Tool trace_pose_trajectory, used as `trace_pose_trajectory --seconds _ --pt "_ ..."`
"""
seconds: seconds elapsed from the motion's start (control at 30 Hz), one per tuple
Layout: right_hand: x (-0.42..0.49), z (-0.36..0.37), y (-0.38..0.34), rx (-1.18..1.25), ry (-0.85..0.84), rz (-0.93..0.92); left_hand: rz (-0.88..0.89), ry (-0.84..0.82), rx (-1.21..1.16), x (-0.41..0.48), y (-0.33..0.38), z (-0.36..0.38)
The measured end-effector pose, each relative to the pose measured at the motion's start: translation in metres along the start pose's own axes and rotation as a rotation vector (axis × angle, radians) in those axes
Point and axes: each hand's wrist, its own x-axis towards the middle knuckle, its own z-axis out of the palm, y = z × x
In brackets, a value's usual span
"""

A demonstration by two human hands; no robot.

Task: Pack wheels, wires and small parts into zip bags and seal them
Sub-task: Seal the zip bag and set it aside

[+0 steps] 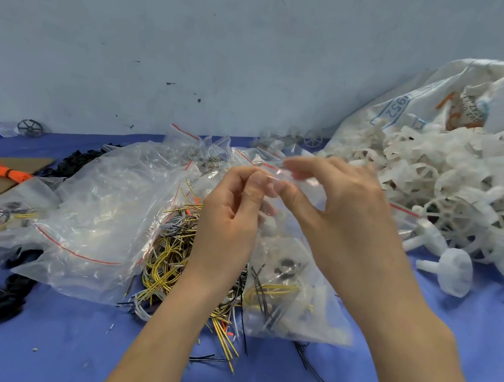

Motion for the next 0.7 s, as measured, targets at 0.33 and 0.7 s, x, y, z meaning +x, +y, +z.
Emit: trace_pose_trajectory --seconds 0.33,0.7 --pt "0.001 0.005 0.0 -0.009 -0.089 0.035 0.07 -0.02 0.045 -0.004 0.003 -0.003" --pt "-0.003 0.013 -0.006 -0.032 0.02 -0.056 0.016 0.113 -0.014 -0.005 0.003 0.001"
